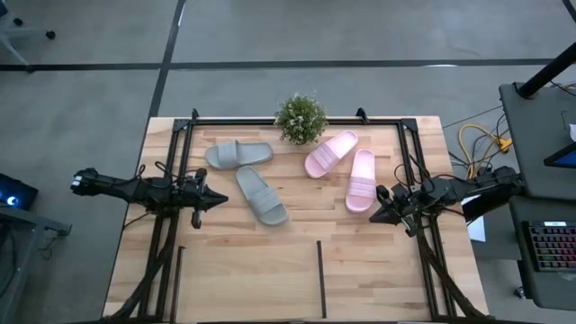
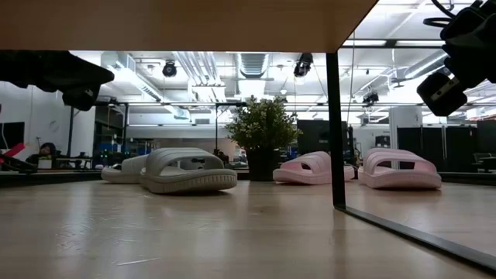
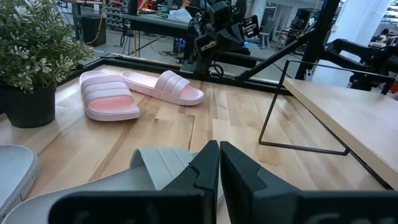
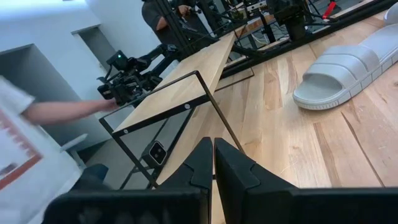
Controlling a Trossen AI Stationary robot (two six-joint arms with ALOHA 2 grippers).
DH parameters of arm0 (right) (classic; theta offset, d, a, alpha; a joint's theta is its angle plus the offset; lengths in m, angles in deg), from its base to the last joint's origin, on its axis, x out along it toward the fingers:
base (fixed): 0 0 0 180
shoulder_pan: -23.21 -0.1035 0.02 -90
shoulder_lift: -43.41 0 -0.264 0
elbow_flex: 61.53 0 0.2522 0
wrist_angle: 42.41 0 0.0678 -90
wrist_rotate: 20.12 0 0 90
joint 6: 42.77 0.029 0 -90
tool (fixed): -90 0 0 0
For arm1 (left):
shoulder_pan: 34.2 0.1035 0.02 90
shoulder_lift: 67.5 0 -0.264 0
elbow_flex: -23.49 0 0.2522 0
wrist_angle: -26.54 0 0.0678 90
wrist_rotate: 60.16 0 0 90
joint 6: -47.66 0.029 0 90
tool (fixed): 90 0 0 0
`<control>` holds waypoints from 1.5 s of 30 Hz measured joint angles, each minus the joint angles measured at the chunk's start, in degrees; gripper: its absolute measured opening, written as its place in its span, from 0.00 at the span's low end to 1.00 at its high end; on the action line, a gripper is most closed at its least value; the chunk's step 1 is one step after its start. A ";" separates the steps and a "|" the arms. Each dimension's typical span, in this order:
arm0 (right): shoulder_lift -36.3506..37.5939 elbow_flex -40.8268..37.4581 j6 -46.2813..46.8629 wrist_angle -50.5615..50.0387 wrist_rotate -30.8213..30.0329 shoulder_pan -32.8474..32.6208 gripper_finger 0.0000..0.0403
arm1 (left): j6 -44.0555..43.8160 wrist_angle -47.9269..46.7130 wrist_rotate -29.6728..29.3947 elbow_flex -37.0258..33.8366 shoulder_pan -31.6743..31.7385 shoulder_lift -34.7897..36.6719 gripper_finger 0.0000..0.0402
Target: Pick and place slides into the shelf
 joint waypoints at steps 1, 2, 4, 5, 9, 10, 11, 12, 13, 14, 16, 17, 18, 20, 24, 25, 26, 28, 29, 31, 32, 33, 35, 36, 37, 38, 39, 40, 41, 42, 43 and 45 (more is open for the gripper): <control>0.00 0.00 0.00 0.00 -0.01 0.00 0.02 | 0.00 0.00 -0.01 0.00 0.01 -0.01 0.00; -0.02 0.00 0.00 0.02 0.00 0.02 0.02 | 0.00 -0.01 -0.01 0.00 0.00 0.01 0.00; -0.01 0.00 -0.01 0.00 0.00 0.02 0.02 | 0.00 -0.02 0.00 0.00 0.02 0.00 0.00; -0.01 0.00 0.00 0.01 0.00 0.02 0.02 | 0.00 -0.02 -0.02 0.00 -0.01 0.01 0.00; -0.01 0.00 -0.01 0.02 0.01 0.02 0.02 | 0.00 -0.01 -0.01 0.00 -0.01 0.01 0.00; -0.02 0.00 -0.02 0.00 0.01 0.00 0.02 | 0.00 0.00 -0.02 0.00 -0.01 -0.01 0.00; -0.01 -0.01 -0.02 0.01 0.00 0.01 0.02 | 0.00 -0.01 -0.02 0.00 0.02 0.00 0.00; -0.01 0.00 0.00 0.01 -0.01 0.01 0.02 | 0.00 -0.02 0.01 0.00 0.02 0.00 0.00; -0.02 0.00 -0.02 0.02 0.00 0.00 0.02 | 0.00 -0.02 -0.02 0.00 0.01 -0.01 0.00; -0.02 0.00 -0.02 0.02 0.00 0.00 0.02 | 0.00 0.03 -0.02 0.00 -0.01 -0.01 0.00; -0.02 0.00 -0.02 0.02 -0.01 0.00 0.02 | 0.02 0.75 -0.02 -0.11 -0.01 0.00 0.00; 0.00 0.00 -0.02 0.00 -0.01 0.01 0.02 | 0.01 1.40 -0.02 -0.19 -0.01 -0.02 0.00; -0.01 0.00 -0.02 0.01 -0.01 0.00 0.02 | 0.00 2.18 -0.02 -0.32 0.00 0.01 0.00; -0.02 0.00 -0.02 0.12 -0.01 0.01 0.02 | -0.15 3.90 -0.02 -0.48 -0.01 -0.02 0.00; 0.00 0.00 0.03 0.61 -0.01 0.00 0.02 | -1.79 5.54 0.01 -0.39 -0.01 0.00 0.00; -0.02 0.00 0.22 0.66 -0.01 0.02 0.02 | -3.24 5.38 0.05 -0.39 -0.01 -0.02 0.00; -0.02 -0.02 0.33 0.78 -0.01 0.02 0.02 | -3.99 5.48 -0.06 -0.39 -0.01 -0.02 0.00; 0.00 0.00 0.33 0.85 -0.01 0.01 0.02 | -4.43 5.71 -0.98 -0.41 0.02 -0.15 0.00; -0.02 0.00 0.38 0.84 -0.02 0.02 0.02 | -4.64 5.74 -1.40 -0.44 0.02 -0.21 0.00; -0.01 0.00 0.39 0.95 -0.07 0.01 0.02 | -4.84 5.78 -1.45 -0.52 0.02 -0.08 0.00; 0.00 0.00 0.50 1.18 -0.64 0.00 0.02 | -4.99 6.20 -1.46 -0.52 0.02 -0.08 0.00; -0.02 0.00 1.23 1.76 -1.92 0.00 0.02 | -5.75 6.97 -1.49 -0.53 0.02 -0.04 0.00; 0.00 0.00 4.38 3.17 -6.90 0.00 0.02 | -8.23 9.27 -1.77 -0.77 0.04 -0.04 0.00; -0.02 0.00 6.31 3.91 -10.89 0.02 0.02 | -9.57 10.53 -2.49 -0.97 0.06 -0.04 0.00; -0.02 0.00 9.17 4.62 -15.80 0.02 0.02 | -11.29 11.90 -3.83 -1.14 0.06 -0.13 0.00; 0.00 0.00 12.39 5.41 -20.86 0.02 0.02 | -13.49 13.33 -5.24 -1.18 0.06 -0.24 0.00; 0.00 0.00 15.40 6.02 -25.87 0.02 0.02 | -16.25 14.68 -6.41 -1.18 0.06 -0.23 0.00; 0.00 0.00 18.05 6.41 -30.34 0.03 0.02 | -19.40 15.93 -7.94 -1.16 0.07 -0.19 0.00; -0.02 0.00 19.63 6.62 -33.31 0.06 0.02 | -22.11 16.80 -10.01 -1.16 0.08 -0.17 0.00; -0.02 0.00 20.32 6.58 -34.81 0.04 0.02 | -23.61 16.98 -12.06 -1.16 0.10 -0.17 0.00; -0.02 0.00 20.31 6.54 -35.33 0.03 0.02 | -24.19 16.92 -13.38 -1.16 0.12 -0.15 0.00; -0.04 0.00 20.11 6.45 -35.70 0.02 0.02 | -24.11 17.34 -14.57 -1.18 0.17 -0.18 0.00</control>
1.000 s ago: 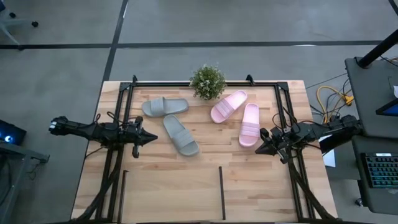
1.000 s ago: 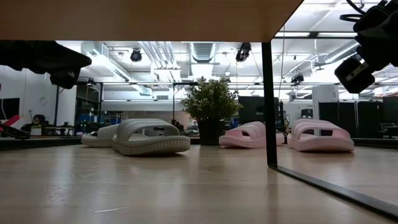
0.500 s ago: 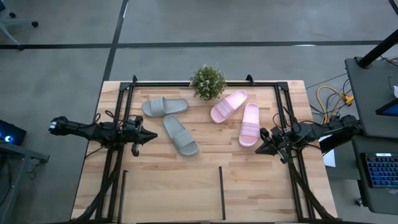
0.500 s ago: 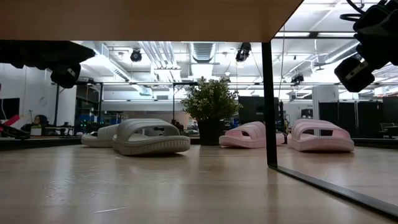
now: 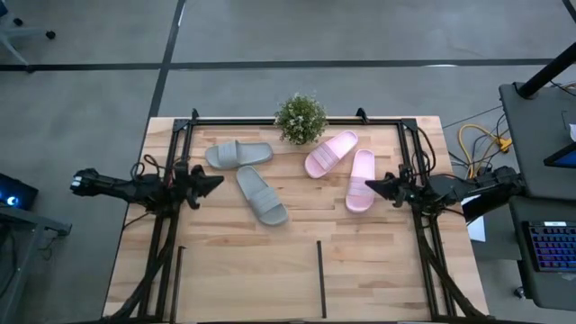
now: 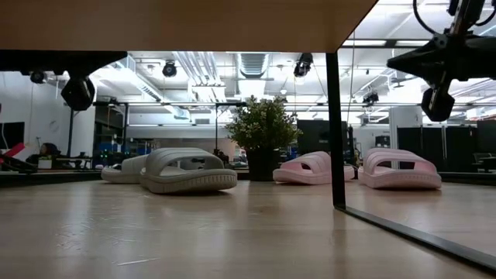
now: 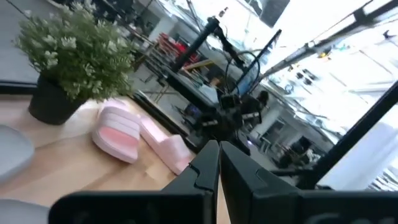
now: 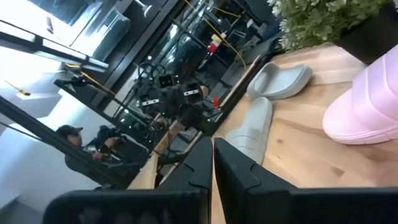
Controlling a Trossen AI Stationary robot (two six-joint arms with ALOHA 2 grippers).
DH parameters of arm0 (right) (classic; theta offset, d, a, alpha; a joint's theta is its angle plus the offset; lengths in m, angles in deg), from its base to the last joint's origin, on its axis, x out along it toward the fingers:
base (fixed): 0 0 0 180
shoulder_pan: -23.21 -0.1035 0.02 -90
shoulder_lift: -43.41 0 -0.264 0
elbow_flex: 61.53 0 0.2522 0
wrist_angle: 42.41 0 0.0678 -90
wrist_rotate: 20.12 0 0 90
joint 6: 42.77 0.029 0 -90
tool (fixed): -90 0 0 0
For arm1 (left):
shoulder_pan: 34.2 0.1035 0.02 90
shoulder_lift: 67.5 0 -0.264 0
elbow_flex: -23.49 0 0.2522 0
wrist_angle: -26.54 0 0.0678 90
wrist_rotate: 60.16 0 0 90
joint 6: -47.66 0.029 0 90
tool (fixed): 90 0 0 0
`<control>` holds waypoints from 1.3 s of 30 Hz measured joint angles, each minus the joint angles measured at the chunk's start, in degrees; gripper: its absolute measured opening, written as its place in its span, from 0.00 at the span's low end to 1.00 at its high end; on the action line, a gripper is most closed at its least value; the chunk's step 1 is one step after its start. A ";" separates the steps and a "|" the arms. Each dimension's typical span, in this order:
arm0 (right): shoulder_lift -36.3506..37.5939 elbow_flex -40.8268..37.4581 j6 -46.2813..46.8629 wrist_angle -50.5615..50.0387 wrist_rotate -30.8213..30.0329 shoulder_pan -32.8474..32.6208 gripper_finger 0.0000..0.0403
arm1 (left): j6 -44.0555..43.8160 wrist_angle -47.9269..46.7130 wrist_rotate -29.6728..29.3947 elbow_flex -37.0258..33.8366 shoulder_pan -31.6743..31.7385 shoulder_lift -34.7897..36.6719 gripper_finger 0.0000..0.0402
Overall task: Pick and place slides into the shelf
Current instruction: Put the bottom pink slipper on the shelf
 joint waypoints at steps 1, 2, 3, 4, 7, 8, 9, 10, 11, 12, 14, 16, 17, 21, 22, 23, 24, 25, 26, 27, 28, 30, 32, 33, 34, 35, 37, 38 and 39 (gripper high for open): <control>-0.01 0.00 0.08 0.03 -0.11 0.00 0.03 | -0.11 0.42 -0.92 0.00 -0.01 -0.32 0.00; -0.01 0.00 0.32 0.04 -0.15 0.00 0.03 | -0.18 0.60 -1.93 0.00 -0.03 -0.66 0.00; -0.01 0.00 0.60 0.01 -0.15 0.00 0.04 | -0.16 0.59 -2.67 0.00 -0.02 -0.96 0.00; -0.01 0.00 1.17 0.00 -0.17 0.00 0.06 | -0.10 0.65 -3.19 0.00 -0.02 -1.20 0.01; -0.01 0.00 3.33 -0.02 -0.17 0.00 0.15 | -0.20 0.85 -3.76 0.00 0.00 -2.00 0.06; -0.01 0.00 3.94 -0.16 -0.17 0.00 0.19 | -0.20 0.84 -3.76 0.00 0.00 -2.29 0.08; -0.01 0.00 4.37 -0.28 -0.15 0.00 0.23 | -0.22 0.95 -3.74 0.00 0.00 -2.53 0.11; -0.01 0.00 4.47 -0.47 -0.14 0.00 0.27 | -0.22 1.08 -3.75 0.00 -0.02 -2.73 0.14; -0.03 0.00 4.17 -0.48 -0.13 0.00 0.31 | -0.20 1.10 -3.74 0.00 0.00 -2.89 0.16; -0.02 0.00 3.66 -0.44 -0.13 0.00 0.35 | -0.20 1.09 -3.74 0.00 0.00 -3.05 0.19; 0.01 0.00 2.15 -0.20 -0.13 0.00 0.42 | -0.19 1.10 -3.75 0.00 0.00 -3.31 0.24; 0.01 0.00 0.61 0.35 -0.04 0.00 0.47 | -0.17 1.61 -3.74 0.00 0.00 -3.42 0.27; 0.01 0.00 0.09 0.59 0.03 0.00 0.48 | -0.01 2.23 -3.74 0.00 0.00 -3.46 0.28; 0.01 0.00 -0.73 1.92 0.09 0.00 0.51 | 5.47 8.40 -7.13 0.00 0.10 -3.73 0.30; 0.01 0.00 -0.74 2.49 0.09 0.00 0.51 | 7.61 10.89 -7.28 0.00 0.11 -3.79 0.31; -0.01 0.00 -0.93 3.44 0.09 -0.02 0.51 | 9.49 13.20 -7.24 0.01 0.11 -3.77 0.31; -0.03 0.00 -1.47 4.99 0.09 -0.01 0.51 | 10.73 15.38 -7.18 0.02 0.11 -3.77 0.31; 0.01 0.07 -2.37 6.62 0.11 -0.02 0.51 | 11.58 17.29 -7.07 0.02 0.11 -3.77 0.31; 0.01 0.58 -3.42 7.35 0.09 -0.02 0.52 | 11.82 18.95 -6.97 0.02 0.11 -3.77 0.31; -0.02 1.52 -4.57 7.56 0.03 -0.01 0.51 | 11.76 20.21 -6.95 0.02 0.11 -3.75 0.31; -0.04 2.59 -5.51 7.43 -0.31 0.00 0.51 | 10.83 21.58 -6.93 0.02 0.11 -3.71 0.31; -0.39 5.17 -8.44 7.29 -1.63 0.00 0.51 | 7.67 23.30 -6.87 0.02 0.11 -3.67 0.31; -1.47 8.09 -12.48 7.18 -2.01 0.00 0.50 | 7.42 23.60 -6.77 0.02 0.11 -3.68 0.31; -2.18 9.68 -14.40 7.06 -2.03 0.00 0.49 | 7.71 23.61 -6.76 0.02 0.11 -3.77 0.31; -2.97 11.32 -16.30 6.92 -1.97 0.00 0.49 | 7.77 23.65 -6.76 0.02 0.11 -3.93 0.31; -3.86 13.05 -17.66 6.02 -1.96 0.00 0.48 | 7.80 23.69 -6.76 0.02 0.11 -4.26 0.31; -5.78 16.82 -19.46 1.63 -1.96 0.00 0.48 | 7.80 23.65 -6.76 0.02 0.11 -4.88 0.31; -6.80 18.82 -19.76 -1.86 -1.96 0.00 0.47 | 7.80 23.91 -6.74 0.02 0.11 -5.16 0.31; -7.96 20.99 -19.74 -5.70 -1.95 0.00 0.47 | 7.76 24.40 -6.72 0.02 0.11 -5.50 0.31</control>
